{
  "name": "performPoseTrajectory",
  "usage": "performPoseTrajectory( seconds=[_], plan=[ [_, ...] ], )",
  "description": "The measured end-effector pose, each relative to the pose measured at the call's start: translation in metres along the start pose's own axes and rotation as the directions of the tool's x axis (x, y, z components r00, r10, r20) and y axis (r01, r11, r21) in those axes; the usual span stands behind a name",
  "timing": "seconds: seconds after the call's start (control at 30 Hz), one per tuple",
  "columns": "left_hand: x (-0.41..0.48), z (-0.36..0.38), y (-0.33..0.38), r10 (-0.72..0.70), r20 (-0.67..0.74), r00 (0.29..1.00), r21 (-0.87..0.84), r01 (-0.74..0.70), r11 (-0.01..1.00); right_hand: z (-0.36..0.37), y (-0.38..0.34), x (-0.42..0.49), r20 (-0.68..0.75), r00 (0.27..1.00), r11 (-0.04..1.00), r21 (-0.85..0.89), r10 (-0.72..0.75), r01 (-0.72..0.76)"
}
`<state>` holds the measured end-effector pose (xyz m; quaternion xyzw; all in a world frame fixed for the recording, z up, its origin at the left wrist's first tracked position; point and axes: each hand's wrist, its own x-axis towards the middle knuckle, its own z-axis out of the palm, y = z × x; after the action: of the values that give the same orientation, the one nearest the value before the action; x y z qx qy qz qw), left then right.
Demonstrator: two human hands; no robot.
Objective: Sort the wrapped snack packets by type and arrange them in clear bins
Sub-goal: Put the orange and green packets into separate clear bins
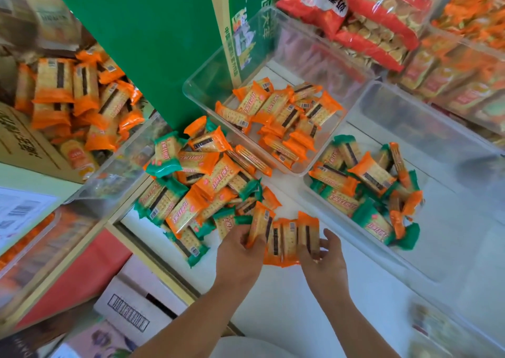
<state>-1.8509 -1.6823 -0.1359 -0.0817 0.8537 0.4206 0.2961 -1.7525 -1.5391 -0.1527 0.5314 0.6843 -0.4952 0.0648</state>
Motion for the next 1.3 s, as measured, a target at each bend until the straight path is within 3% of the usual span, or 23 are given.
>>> performPoseTrajectory(
  seconds=[0.1, 0.2, 0.5, 0.63, 0.8, 0.9, 1.0, 1.1, 1.2, 1.3],
  plan=[
    [0.005, 0.013, -0.009, 0.145, 0.037, 0.989, 0.211, -0.149, 0.966, 0.009, -0.005, 0.007, 0.051, 0.999, 0.999, -0.031, 0.012, -0.011],
    [-0.002, 0.020, -0.019, 0.226, 0.063, 0.972, 0.310, -0.234, 0.921, 0.012, 0.001, 0.006, 0.102, 0.995, 0.999, -0.040, 0.005, -0.001],
    [-0.018, 0.035, -0.027, 0.196, 0.149, 0.969, 0.294, -0.233, 0.927, -0.003, 0.010, -0.009, 0.097, 0.990, 0.980, 0.157, 0.107, -0.121],
    [-0.020, 0.041, -0.030, 0.139, 0.206, 0.969, 0.187, -0.178, 0.966, -0.018, 0.016, -0.014, 0.184, 0.972, 0.951, 0.242, 0.149, -0.192],
    [-0.033, 0.038, -0.028, -0.046, 0.293, 0.955, -0.136, 0.089, 0.987, -0.034, 0.025, -0.025, 0.296, 0.946, 0.946, 0.247, 0.131, -0.208],
    [-0.043, 0.032, -0.015, -0.077, 0.327, 0.942, -0.213, 0.153, 0.965, -0.040, 0.022, -0.036, 0.294, 0.949, 0.942, 0.272, 0.115, -0.198],
    [-0.056, 0.015, 0.009, -0.004, 0.249, 0.968, -0.246, 0.067, 0.967, -0.054, -0.002, -0.053, 0.252, 0.966, 0.930, 0.336, 0.062, -0.148],
    [-0.069, -0.003, 0.043, 0.099, 0.136, 0.986, -0.391, -0.038, 0.920, -0.079, -0.036, -0.072, 0.185, 0.981, 0.917, 0.397, -0.054, -0.024],
    [-0.074, -0.008, 0.090, 0.223, 0.103, 0.969, -0.466, -0.151, 0.872, -0.110, -0.069, -0.083, 0.050, 0.988, 0.874, 0.474, -0.146, 0.106],
    [-0.062, 0.008, 0.129, 0.311, 0.078, 0.947, -0.450, -0.245, 0.859, -0.136, -0.087, -0.070, -0.089, 0.978, 0.876, 0.435, -0.189, 0.209]
  ],
)
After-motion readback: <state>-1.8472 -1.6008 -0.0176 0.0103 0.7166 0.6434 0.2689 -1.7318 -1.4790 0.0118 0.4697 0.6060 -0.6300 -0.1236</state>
